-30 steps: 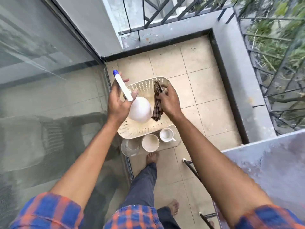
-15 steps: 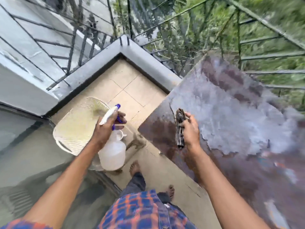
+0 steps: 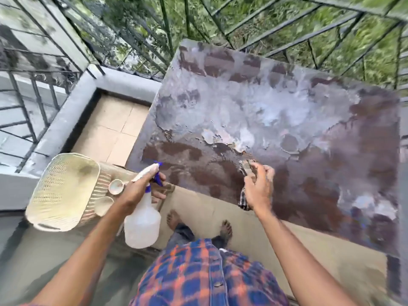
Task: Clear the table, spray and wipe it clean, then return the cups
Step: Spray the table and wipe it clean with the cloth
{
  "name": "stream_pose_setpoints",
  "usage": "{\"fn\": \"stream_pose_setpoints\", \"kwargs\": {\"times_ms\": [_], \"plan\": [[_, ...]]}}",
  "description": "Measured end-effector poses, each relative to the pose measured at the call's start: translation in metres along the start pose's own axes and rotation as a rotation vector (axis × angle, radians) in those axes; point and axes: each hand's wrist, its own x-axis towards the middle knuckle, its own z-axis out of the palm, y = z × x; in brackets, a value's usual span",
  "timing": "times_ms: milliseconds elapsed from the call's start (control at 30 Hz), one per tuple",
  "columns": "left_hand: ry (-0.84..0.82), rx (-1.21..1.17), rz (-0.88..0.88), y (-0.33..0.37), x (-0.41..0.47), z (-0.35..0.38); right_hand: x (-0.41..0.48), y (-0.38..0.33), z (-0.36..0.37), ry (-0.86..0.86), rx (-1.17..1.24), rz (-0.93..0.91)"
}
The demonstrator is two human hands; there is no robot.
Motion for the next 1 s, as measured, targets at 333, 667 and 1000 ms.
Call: {"fn": "stream_pose_setpoints", "kwargs": {"times_ms": [333,667,1000], "plan": [[-0.069,0.109,0.09,0.007,0.013,0.036,-0.016,0.053,0.002,0.005,-0.435,-0.144],[-0.078,0.162,0.148,0.033,0.036,-0.02,-0.012,0.002,0.089,0.038,-0.486,-0.063],[-0.059,0.11,0.115,0.032,0.053,-0.097,-0.047,-0.098,0.208,-0.288,-0.54,-0.522]]}}
